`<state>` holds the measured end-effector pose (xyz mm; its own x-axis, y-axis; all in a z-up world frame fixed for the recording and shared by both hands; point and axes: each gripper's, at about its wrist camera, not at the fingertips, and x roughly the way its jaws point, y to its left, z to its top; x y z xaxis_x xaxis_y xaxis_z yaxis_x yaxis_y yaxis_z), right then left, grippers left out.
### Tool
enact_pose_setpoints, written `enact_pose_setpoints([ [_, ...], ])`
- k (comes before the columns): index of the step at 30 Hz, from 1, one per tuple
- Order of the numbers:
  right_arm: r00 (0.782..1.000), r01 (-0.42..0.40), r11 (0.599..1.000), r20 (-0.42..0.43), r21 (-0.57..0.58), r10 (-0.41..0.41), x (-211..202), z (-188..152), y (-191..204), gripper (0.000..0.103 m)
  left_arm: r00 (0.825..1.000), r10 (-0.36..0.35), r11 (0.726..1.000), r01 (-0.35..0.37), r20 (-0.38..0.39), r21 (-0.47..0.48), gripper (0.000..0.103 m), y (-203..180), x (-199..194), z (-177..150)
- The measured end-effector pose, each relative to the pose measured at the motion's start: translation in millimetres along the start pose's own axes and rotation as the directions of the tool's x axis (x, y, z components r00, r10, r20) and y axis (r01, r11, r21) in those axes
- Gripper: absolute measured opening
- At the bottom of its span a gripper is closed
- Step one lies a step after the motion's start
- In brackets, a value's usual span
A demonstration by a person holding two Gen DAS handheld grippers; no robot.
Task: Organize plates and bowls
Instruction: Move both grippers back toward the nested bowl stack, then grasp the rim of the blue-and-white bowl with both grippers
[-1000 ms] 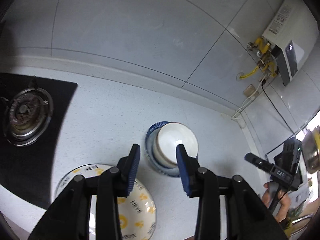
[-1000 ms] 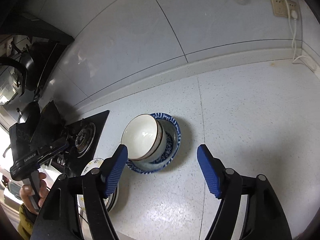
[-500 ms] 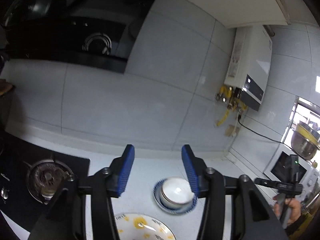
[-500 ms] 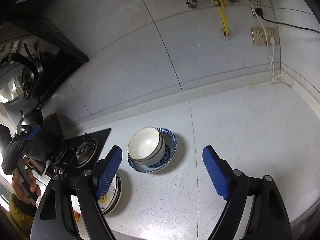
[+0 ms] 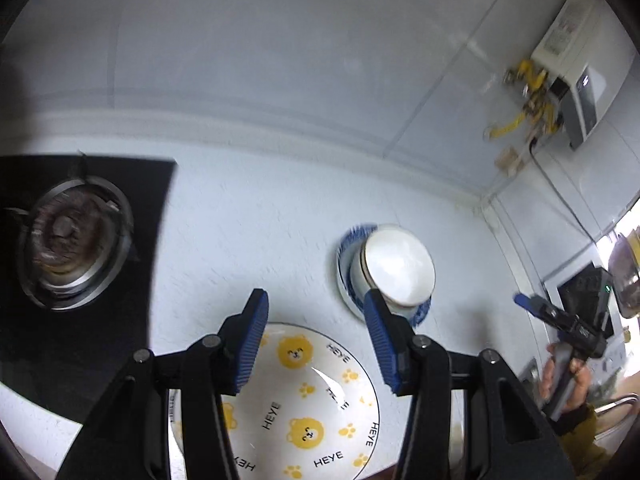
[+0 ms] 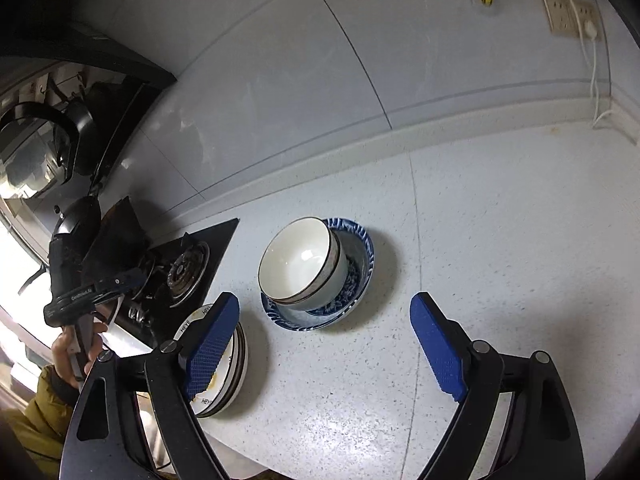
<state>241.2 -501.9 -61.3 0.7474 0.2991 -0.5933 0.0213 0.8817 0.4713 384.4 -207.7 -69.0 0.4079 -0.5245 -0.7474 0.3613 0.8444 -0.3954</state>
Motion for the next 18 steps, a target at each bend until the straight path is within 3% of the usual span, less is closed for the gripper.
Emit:
enact_pose_setpoints([
  [5, 0.997, 0.009, 0.999, -0.078, 0.052, -0.005, 37.2, 2.9, -10.2, 0.084, 0.982, -0.079, 0.996, 0.073, -0.172, -0.043, 0.048, 10.3, 58.4, 20.6],
  [9, 0.991, -0.001, 0.994, -0.132, 0.106, 0.015, 63.1, 7.6, -21.6, 0.084, 0.953, -0.122, 0.992, 0.106, -0.275, -0.075, 0.048, 14.0, 108.6, 33.1],
  [14, 0.978, 0.007, 0.991, -0.208, 0.137, 0.022, 94.0, 11.2, -35.8, 0.079, 0.911, -0.185, 0.98, 0.145, -0.368, -0.134, 0.046, 20.8, 158.5, 39.2],
  [18, 0.967, 0.022, 0.99, -0.255, 0.142, 0.015, 111.1, 14.5, -42.9, 0.071, 0.897, -0.177, 0.982, 0.131, -0.404, -0.138, 0.046, 17.6, 183.0, 43.3],
])
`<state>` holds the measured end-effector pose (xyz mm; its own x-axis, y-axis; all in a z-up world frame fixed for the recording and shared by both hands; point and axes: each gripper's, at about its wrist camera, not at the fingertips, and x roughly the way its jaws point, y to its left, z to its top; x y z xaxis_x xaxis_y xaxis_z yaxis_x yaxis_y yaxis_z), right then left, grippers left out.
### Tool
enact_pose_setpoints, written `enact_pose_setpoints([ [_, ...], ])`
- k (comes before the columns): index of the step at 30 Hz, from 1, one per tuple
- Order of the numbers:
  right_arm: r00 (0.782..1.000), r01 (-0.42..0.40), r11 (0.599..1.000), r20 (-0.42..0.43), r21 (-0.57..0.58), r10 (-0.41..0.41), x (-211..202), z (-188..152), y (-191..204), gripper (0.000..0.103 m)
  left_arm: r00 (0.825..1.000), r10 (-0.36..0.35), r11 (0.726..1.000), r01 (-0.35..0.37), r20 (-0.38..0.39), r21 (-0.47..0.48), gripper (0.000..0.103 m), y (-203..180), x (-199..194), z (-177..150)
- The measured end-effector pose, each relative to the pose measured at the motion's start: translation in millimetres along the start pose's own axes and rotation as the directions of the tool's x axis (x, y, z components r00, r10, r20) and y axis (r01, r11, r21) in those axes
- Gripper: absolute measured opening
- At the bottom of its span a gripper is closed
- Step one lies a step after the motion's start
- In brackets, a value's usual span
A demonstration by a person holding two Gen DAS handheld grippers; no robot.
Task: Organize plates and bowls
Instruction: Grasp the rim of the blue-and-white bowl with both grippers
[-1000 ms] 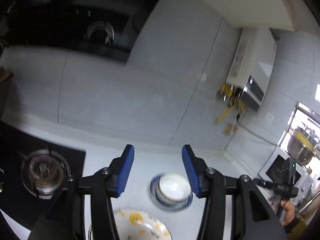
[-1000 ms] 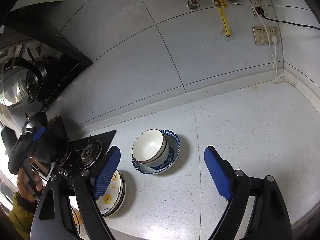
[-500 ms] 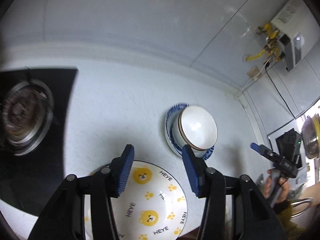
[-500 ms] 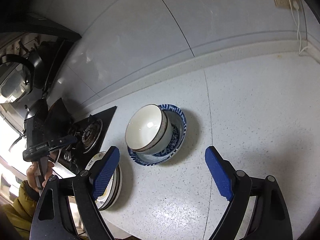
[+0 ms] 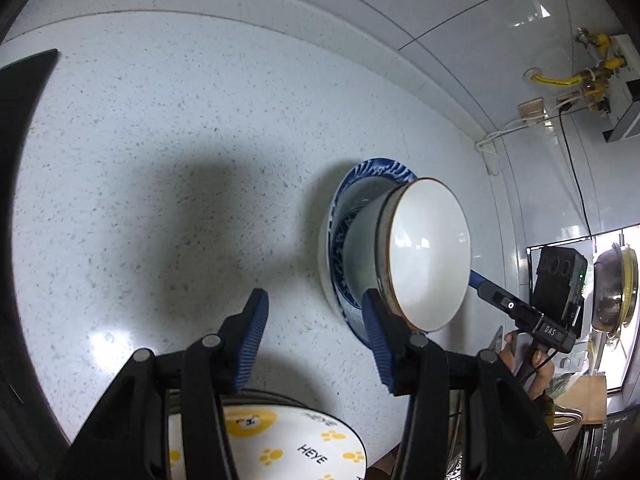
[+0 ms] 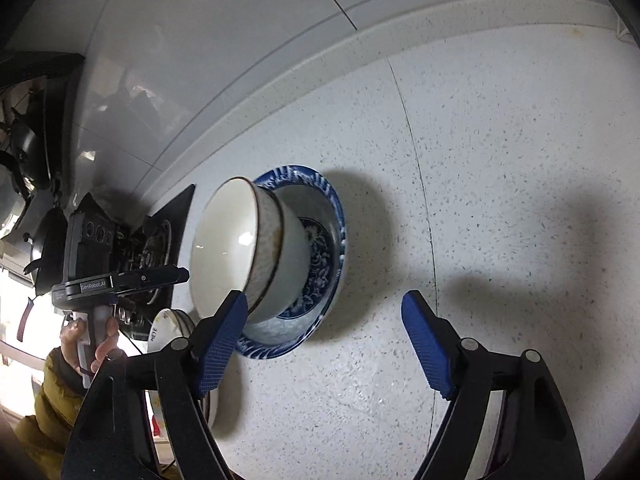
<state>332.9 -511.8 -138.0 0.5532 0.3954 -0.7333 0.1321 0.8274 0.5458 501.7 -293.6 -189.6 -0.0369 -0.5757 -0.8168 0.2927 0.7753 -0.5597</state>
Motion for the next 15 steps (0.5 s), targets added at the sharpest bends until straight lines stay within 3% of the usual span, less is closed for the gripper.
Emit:
enact_pose_setpoints([
  [2, 1.0, 0.009, 1.0, -0.016, -0.007, -0.009, 4.0, 3.1, -1.2, 0.066, 1.0, 0.001, 1.0, -0.001, -0.012, -0.006, 0.046, -0.6, 7.8, 4.1],
  [4, 0.999, 0.021, 1.0, -0.035, -0.016, -0.021, 8.3, 5.3, -3.4, 0.055, 1.0, 0.002, 1.0, -0.002, -0.025, -0.007, 0.045, -0.3, 15.0, 6.9],
  [7, 0.996, 0.038, 0.999, -0.075, -0.033, -0.04, 19.9, 10.1, -4.3, 0.04, 0.999, -0.01, 1.0, 0.009, -0.053, -0.019, 0.037, -1.8, 24.8, 8.8],
  [15, 0.989, 0.05, 0.995, -0.138, -0.083, -0.062, 38.7, 18.3, -4.1, 0.017, 0.996, -0.017, 1.0, 0.016, -0.092, -0.005, 0.018, -10.5, 47.5, 12.0],
])
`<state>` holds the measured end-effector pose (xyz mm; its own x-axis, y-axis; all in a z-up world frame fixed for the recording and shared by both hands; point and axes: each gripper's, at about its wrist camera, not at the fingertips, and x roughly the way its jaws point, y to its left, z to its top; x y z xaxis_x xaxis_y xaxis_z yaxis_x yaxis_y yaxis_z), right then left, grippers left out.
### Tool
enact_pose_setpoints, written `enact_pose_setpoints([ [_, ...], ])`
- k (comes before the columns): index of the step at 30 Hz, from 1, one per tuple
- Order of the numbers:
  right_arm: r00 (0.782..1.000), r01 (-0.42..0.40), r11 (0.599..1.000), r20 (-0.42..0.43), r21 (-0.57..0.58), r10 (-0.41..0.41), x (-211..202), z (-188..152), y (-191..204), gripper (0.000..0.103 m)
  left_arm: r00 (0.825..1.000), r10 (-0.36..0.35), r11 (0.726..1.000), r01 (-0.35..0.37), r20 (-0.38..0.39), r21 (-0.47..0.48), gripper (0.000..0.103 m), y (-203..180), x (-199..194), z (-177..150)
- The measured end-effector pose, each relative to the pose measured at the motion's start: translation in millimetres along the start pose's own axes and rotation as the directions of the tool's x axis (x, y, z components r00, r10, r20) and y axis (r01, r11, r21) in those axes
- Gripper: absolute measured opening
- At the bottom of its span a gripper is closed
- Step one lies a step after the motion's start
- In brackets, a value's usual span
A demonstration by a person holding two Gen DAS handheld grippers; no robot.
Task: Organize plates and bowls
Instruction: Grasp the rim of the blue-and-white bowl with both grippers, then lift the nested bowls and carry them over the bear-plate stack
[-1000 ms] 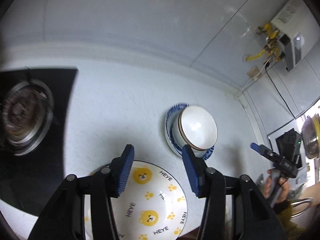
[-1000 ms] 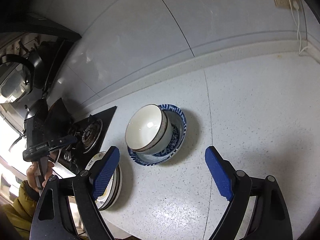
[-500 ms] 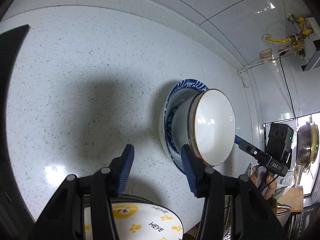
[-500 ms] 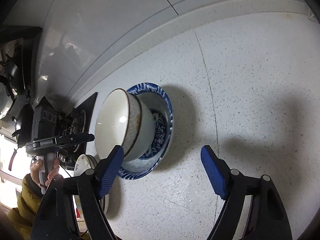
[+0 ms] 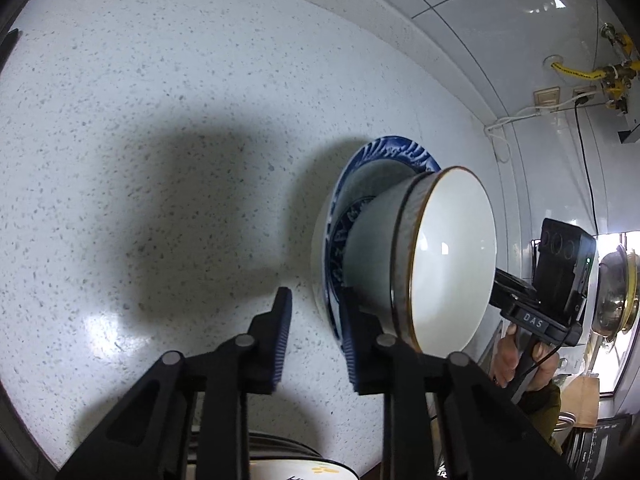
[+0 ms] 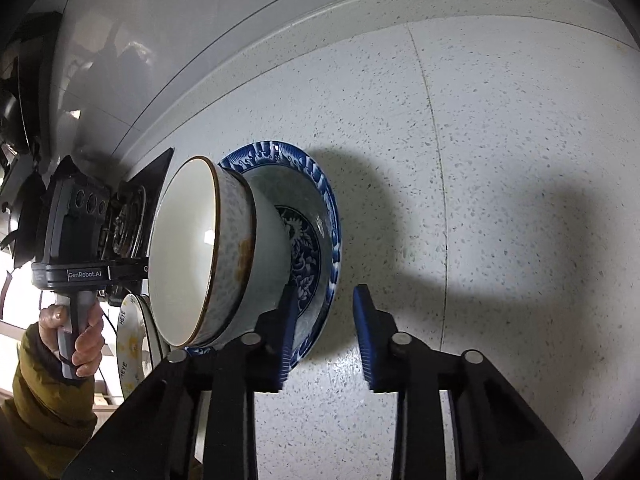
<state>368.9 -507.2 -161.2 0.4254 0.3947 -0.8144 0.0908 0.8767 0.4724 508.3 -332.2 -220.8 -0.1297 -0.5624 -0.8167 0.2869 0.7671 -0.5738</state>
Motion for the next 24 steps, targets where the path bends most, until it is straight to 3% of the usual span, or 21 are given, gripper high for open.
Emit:
enact_pose_setpoints([
  [3, 1.0, -0.014, 1.0, -0.018, -0.002, 0.014, 5.6, 2.6, -2.2, 0.011, 1.0, -0.007, 1.0, 0.007, -0.007, 0.009, 0.015, -1.4, 6.5, 1.4],
  [13, 0.997, -0.053, 0.998, -0.052, 0.025, 0.055, 11.9, 9.1, -10.2, 0.012, 0.999, -0.036, 0.999, 0.036, -0.037, -0.012, 0.011, -5.1, 29.4, 23.5],
  [19, 0.989, -0.072, 0.995, -0.123, 0.07, 0.08, 33.0, 10.1, -10.2, 0.014, 0.997, -0.043, 0.999, 0.042, -0.06, -0.013, 0.011, -10.0, 42.4, 28.8],
  [24, 0.99, -0.084, 0.991, -0.102, 0.108, 0.095, 33.6, 8.2, -15.8, 0.014, 0.998, -0.042, 0.999, 0.042, -0.052, -0.004, 0.012, -3.3, 38.0, 23.7],
])
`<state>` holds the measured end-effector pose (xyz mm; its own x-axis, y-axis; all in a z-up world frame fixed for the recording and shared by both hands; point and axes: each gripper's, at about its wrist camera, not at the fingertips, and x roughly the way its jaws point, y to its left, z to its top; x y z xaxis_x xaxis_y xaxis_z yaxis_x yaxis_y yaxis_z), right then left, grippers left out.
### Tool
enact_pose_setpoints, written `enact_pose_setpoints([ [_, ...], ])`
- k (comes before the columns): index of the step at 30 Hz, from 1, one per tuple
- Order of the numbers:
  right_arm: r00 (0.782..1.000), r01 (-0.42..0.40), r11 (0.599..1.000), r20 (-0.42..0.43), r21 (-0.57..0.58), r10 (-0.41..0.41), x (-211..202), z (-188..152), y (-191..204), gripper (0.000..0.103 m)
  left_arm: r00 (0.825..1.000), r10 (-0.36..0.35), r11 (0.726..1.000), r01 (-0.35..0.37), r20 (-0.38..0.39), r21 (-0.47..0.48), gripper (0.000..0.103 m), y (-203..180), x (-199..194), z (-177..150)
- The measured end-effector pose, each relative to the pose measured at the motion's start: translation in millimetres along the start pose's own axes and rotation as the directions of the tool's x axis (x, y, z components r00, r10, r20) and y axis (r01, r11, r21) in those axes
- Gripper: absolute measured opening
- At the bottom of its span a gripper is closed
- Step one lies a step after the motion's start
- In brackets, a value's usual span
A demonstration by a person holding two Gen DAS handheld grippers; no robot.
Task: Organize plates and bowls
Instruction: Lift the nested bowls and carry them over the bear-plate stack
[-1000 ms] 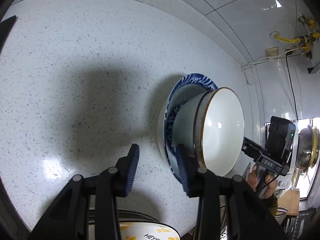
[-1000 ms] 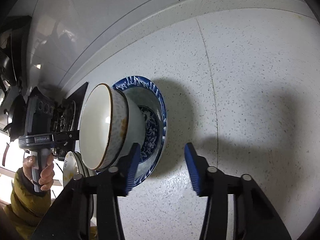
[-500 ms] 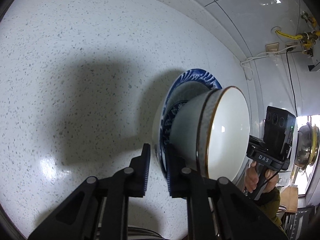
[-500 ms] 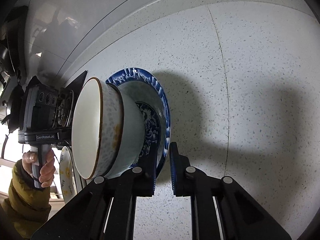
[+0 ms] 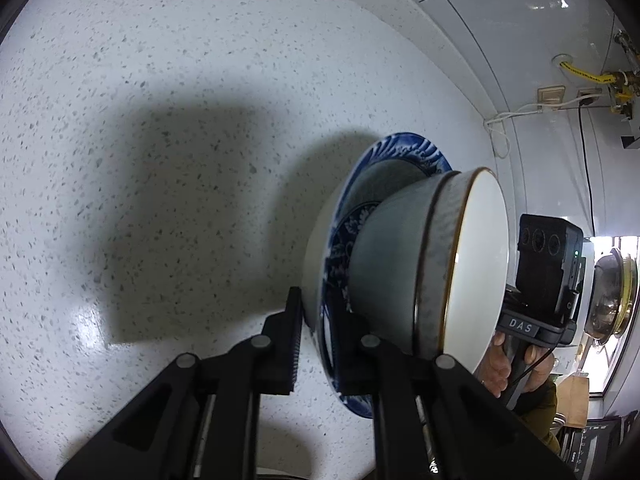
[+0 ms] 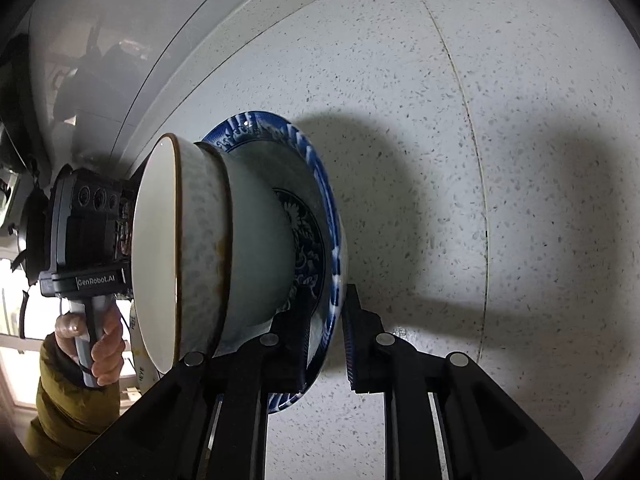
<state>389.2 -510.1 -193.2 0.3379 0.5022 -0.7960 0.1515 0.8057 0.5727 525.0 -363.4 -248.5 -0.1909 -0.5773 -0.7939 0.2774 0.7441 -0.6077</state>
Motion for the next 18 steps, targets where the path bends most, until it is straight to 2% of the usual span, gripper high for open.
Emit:
enact_pose_setpoints([
  [12, 0.998, 0.038, 0.999, 0.055, -0.034, -0.036, -3.2, -12.2, 12.2, 0.013, 1.0, 0.011, 1.0, -0.011, 0.029, 0.012, 0.011, 1.9, -5.2, -20.1],
  [18, 0.997, 0.051, 0.998, 0.056, -0.045, -0.049, -9.4, -16.2, 21.5, 0.013, 0.999, 0.003, 1.0, -0.003, 0.05, -0.002, 0.011, -0.8, -10.8, -28.7],
])
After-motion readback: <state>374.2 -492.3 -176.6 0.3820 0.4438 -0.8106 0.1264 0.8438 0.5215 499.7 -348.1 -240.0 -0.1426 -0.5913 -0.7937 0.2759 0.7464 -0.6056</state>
